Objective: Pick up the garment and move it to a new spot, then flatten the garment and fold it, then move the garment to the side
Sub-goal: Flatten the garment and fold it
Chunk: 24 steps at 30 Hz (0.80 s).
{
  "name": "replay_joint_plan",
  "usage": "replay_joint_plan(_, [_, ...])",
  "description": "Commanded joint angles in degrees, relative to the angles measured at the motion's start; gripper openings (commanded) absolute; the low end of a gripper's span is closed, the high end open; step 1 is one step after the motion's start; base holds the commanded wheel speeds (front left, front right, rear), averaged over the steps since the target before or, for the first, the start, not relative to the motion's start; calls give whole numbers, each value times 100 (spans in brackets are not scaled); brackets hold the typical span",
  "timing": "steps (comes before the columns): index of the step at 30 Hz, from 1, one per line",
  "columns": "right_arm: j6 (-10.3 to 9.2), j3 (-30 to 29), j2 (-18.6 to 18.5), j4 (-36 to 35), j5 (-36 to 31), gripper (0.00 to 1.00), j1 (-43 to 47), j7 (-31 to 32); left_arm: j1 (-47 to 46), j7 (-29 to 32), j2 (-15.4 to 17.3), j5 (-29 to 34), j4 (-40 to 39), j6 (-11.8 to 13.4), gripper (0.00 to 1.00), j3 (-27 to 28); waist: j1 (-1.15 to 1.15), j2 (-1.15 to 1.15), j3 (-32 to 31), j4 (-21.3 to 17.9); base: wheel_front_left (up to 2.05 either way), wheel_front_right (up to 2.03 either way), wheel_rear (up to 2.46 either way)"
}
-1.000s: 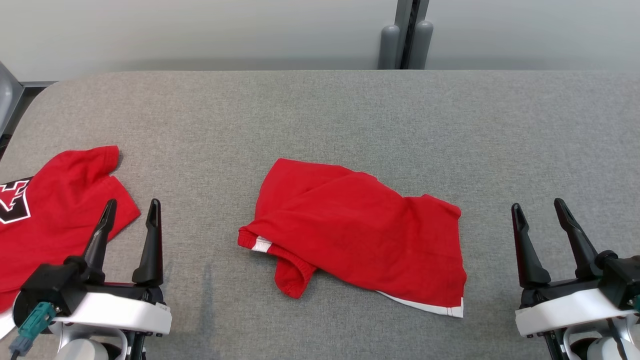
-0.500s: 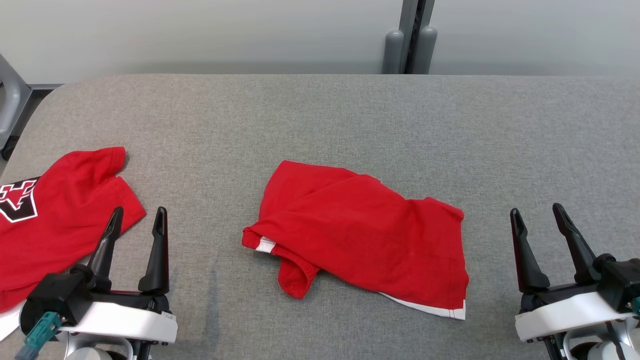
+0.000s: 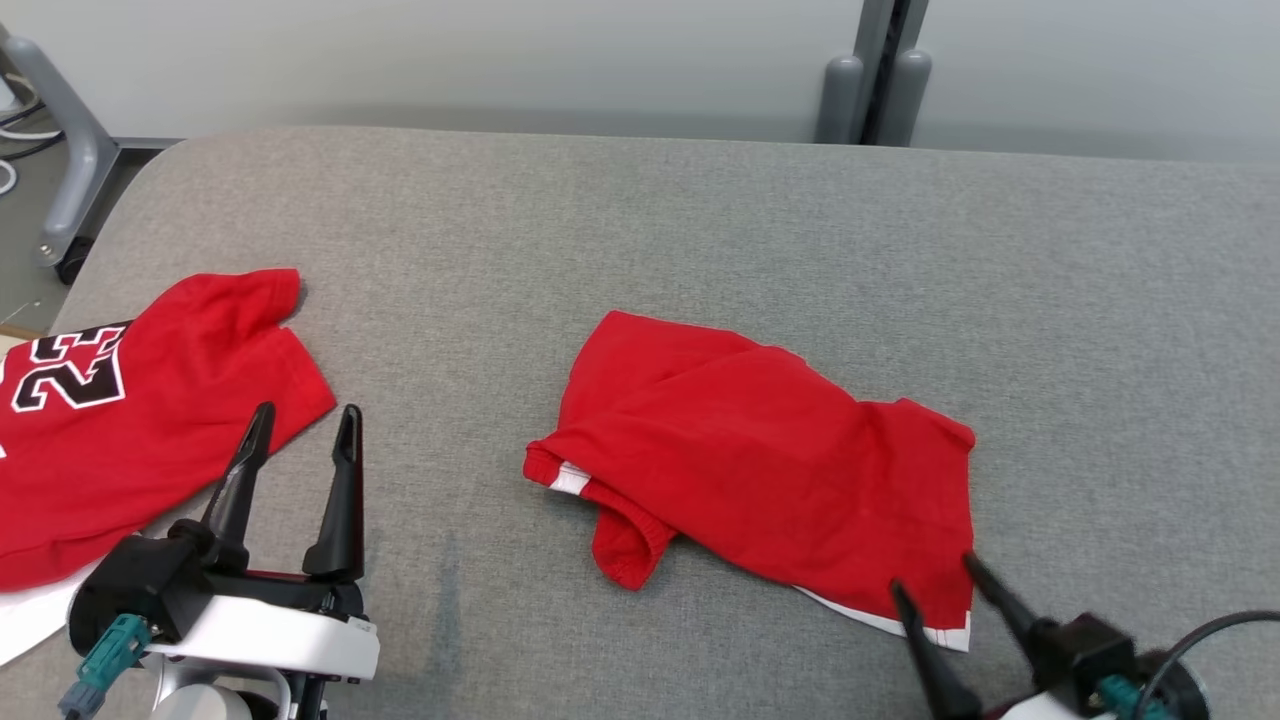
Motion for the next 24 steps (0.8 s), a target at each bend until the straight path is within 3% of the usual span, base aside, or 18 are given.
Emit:
replay_joint_plan(1, [2,105,-47,102,-15,100,114,40,-115,-8,-7,31,14,-18,100,2,0,0,19,64,0,0,0])
replay_joint_plan(6, [1,298,-139,478,-84,100,237,29,-160,-8,-130,61,56,-62,100,-18,0,0,99,149,0,0,0])
replay_joint_plan(15, [1,88,-167,1056,-295,100,-205,-63,-278,-8,-240,128,146,-163,100,27,0,0,266,200,0,0,0])
replay_joint_plan(16, [1,108,-148,1136,-270,75,-262,-8,-297,-8,-252,140,155,-184,100,39,0,0,281,203,0,0,0])
replay_joint_plan(18, [1,157,-145,1296,-227,0,-367,5,-331,-8,-289,161,172,-210,100,53,0,0,302,213,0,0,0])
replay_joint_plan(24, [1,213,-168,1086,-155,0,-561,-274,-310,-8,-337,207,226,-259,100,132,0,0,292,161,0,0,0])
